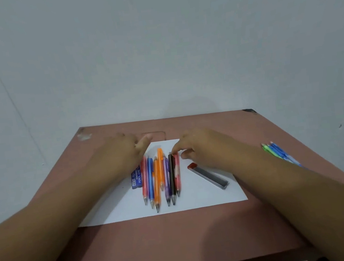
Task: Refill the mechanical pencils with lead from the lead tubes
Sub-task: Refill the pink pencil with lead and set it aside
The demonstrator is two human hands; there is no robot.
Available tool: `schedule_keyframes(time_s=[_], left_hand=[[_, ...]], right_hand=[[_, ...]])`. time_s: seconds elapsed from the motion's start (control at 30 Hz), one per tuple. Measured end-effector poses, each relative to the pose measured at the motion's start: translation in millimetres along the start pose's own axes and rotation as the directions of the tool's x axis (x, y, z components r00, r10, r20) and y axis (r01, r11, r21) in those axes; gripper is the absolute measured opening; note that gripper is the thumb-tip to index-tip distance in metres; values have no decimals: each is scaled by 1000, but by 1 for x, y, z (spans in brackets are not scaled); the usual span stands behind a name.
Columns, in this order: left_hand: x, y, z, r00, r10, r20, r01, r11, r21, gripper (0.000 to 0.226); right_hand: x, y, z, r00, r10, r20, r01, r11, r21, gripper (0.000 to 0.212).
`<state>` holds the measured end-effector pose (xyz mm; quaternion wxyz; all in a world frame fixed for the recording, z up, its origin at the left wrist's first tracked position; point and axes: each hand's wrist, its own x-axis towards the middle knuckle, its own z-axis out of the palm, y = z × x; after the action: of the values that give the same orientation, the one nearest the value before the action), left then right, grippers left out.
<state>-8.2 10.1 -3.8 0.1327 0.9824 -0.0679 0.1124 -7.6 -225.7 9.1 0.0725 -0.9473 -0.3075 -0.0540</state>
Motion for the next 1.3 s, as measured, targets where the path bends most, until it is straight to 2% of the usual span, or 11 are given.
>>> schedule_keyframes(time_s=[0.17,0.27,0.43,0.57,0.67,0.73,0.8,0.97,1.1,1.2,1.3], left_hand=[[9,17,10,993,73,-90,-86,985,-147,49],[5,16,13,993,103,-60,-116,952,-282,54],[4,4,14,999,-53,-13,41,880,-474,66],[5,-1,18,996,-87,22,84,824,-560,60],[6,-1,16,996,-84,25,82,792,-605,55],[10,0,16,997,-78,29,80,808,-583,59],[16,2,15,996,-80,33,85,827,-556,63],[21,8,11,999,-49,15,49,818,-573,68],[17,8,7,999,-24,-35,-6,735,-678,64],[13,5,5,995,2,-97,-71,701,-710,42],[12,5,6,988,30,-149,-113,797,-593,25]], right_hand=[[8,6,-1,998,-60,27,61,998,-4,25],[11,12,3,994,-99,35,100,995,-28,22],[10,30,9,957,-275,-92,261,954,-145,17],[4,37,1,915,-355,-190,309,922,-233,35],[28,61,5,964,-165,-207,98,949,-299,37],[56,107,25,980,-35,-195,-16,967,-254,47],[67,135,38,996,2,-87,-22,974,-225,57],[27,44,-6,983,115,-143,-129,988,-89,43],[40,34,-5,980,156,-122,-167,982,-85,48],[49,30,-6,970,190,-150,-199,979,-44,46],[42,22,-4,957,177,-230,-166,984,68,30]])
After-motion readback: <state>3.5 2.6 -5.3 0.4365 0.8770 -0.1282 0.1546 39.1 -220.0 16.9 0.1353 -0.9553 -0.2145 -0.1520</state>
